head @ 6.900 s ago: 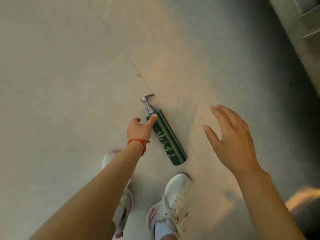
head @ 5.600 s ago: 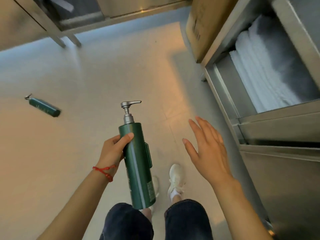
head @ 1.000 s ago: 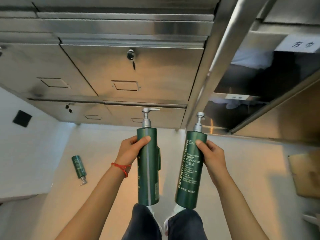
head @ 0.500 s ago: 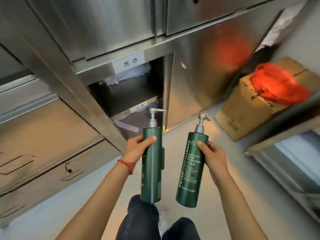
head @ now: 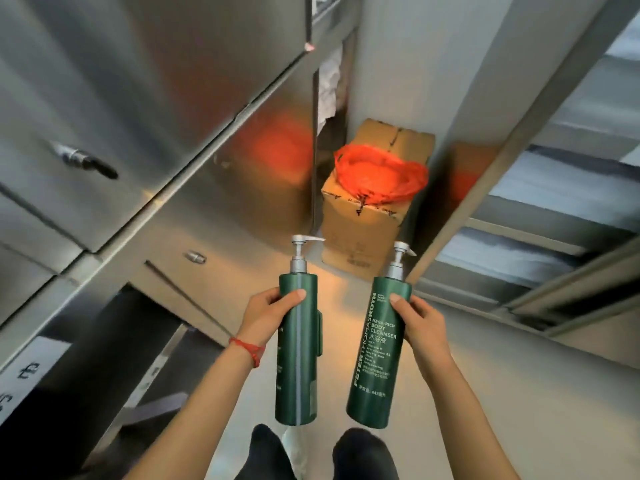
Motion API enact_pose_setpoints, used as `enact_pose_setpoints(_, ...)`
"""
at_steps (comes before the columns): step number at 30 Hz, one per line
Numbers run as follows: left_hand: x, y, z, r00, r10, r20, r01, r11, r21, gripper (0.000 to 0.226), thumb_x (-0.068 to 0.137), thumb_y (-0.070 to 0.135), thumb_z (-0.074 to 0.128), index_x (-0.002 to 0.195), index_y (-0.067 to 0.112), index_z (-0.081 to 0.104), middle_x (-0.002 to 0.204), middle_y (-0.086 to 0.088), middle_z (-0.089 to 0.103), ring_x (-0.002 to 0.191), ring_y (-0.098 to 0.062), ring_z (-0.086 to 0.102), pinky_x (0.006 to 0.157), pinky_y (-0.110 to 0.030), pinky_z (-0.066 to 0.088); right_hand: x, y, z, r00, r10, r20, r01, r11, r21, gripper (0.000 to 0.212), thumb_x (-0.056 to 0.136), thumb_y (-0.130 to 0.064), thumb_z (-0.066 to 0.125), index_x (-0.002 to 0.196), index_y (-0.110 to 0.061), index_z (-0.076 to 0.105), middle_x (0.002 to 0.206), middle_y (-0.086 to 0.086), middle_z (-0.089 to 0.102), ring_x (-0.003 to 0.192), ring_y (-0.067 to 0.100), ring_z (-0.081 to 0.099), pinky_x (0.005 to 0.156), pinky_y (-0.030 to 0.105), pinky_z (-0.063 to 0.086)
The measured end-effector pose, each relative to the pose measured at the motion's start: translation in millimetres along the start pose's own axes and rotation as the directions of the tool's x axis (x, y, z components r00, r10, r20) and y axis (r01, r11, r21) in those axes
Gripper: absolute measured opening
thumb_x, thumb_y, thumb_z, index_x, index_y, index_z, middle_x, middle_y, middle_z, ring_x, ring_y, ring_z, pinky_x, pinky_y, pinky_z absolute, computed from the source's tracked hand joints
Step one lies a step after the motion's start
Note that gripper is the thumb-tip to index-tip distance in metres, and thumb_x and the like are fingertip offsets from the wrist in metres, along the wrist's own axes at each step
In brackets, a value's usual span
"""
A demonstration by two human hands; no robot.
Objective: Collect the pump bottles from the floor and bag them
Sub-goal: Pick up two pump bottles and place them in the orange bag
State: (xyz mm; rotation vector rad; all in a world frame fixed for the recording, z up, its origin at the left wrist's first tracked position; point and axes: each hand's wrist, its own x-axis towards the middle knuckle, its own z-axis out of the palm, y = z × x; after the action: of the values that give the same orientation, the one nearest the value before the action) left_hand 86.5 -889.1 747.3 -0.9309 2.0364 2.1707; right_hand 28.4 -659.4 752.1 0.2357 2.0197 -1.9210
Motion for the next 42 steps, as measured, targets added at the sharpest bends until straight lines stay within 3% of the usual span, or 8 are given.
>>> enact_pose_setpoints(10,150.8,65.9,60.8,0.99,0.0,0.143,-0.009,0.998,0.064,0.007,0.076,0.025,0.069,0.073,0.019,0.069,0.061,0.01,0.072,0.057,-0.006,0.067,0.047,-0.016,0.05,128.6,-46.1,-16.0,0.983,-0.031,-0.183,0.042,0.997,0.057,0.003,0.079,-0.022,0.067,0.082,-0.022,0.068,0.07,-0.008,0.071,0.063,0.002,0.066,0.054,0.014,0.051)
enact_pose_setpoints(16,235.2,113.5,114.3,0.992,0.015,0.128,-0.023,0.998,0.06,0.006,0.075,0.023,0.07,0.073,0.018,0.067,0.058,0.01,0.071,0.056,-0.004,0.066,0.046,-0.015,0.048,230.8,-89.0,-38.6,0.985,-0.024,-0.174,0.031,0.999,0.038,0.013,0.08,-0.025,0.066,0.088,-0.015,0.068,0.081,0.003,0.07,0.071,0.012,0.064,0.067,0.026,0.051)
enact_pose_setpoints(21,296.1,153.5,149.6,0.994,0.04,0.098,-0.047,0.996,0.075,0.002,0.076,0.019,0.07,0.077,0.018,0.068,0.071,0.002,0.07,0.063,-0.01,0.065,0.052,-0.018,0.05,311.3,-124.8,-44.6,0.982,-0.067,-0.179,0.065,0.998,-0.014,0.009,0.081,-0.023,0.066,0.086,-0.016,0.065,0.077,0.0,0.067,0.066,0.01,0.059,0.056,0.019,0.046)
enact_pose_setpoints(27,374.1,187.3,175.6,0.989,0.086,0.119,-0.099,0.989,0.107,0.019,0.079,0.011,0.067,0.097,0.004,0.066,0.09,-0.011,0.065,0.079,-0.022,0.061,0.06,-0.02,0.049,389.1,-141.9,-38.0,0.962,-0.111,-0.249,0.107,0.994,-0.029,0.015,0.078,-0.016,0.07,0.092,-0.012,0.066,0.085,-0.002,0.068,0.069,-0.001,0.063,0.061,0.006,0.045)
enact_pose_setpoints(32,445.2,203.8,195.6,0.977,0.109,0.183,-0.134,0.983,0.128,0.02,0.075,0.002,0.069,0.094,0.002,0.065,0.075,-0.001,0.064,0.061,-0.003,0.061,0.054,-0.008,0.048,444.8,-147.9,-30.7,0.93,-0.133,-0.344,0.123,0.991,-0.05,0.027,0.073,-0.017,0.074,0.097,-0.019,0.063,0.087,-0.01,0.067,0.071,-0.009,0.063,0.061,0.004,0.044)
enact_pose_setpoints(34,471.0,209.2,201.9,0.968,0.116,0.223,-0.145,0.982,0.121,0.023,0.073,-0.001,0.07,0.094,0.006,0.065,0.079,0.003,0.065,0.061,0.005,0.062,0.058,-0.008,0.048,465.3,-149.4,-27.5,0.922,-0.12,-0.369,0.103,0.992,-0.067,0.031,0.071,-0.02,0.076,0.099,-0.023,0.063,0.091,-0.006,0.069,0.079,0.0,0.065,0.072,0.016,0.05)
enact_pose_setpoints(37,506.3,214.5,211.2,0.947,0.144,0.287,-0.192,0.97,0.147,0.03,0.068,0.003,0.075,0.086,0.026,0.066,0.088,0.002,0.068,0.078,-0.006,0.065,0.069,-0.018,0.051,494.4,-149.5,-25.0,0.92,-0.113,-0.374,0.075,0.991,-0.115,0.038,0.067,-0.026,0.077,0.102,-0.027,0.061,0.093,-0.007,0.068,0.091,0.014,0.065,0.084,0.034,0.05)
enact_pose_setpoints(42,548.3,207.1,227.9,0.94,0.148,0.306,-0.23,0.94,0.252,0.04,0.062,0.007,0.08,0.078,0.041,0.065,0.082,0.018,0.068,0.078,0.003,0.064,0.07,-0.019,0.051,535.1,-144.9,-26.0,0.905,-0.157,-0.396,0.073,0.973,-0.218,0.048,0.061,-0.028,0.08,0.103,-0.036,0.057,0.092,-0.019,0.063,0.088,-0.003,0.061,0.081,0.024,0.046)
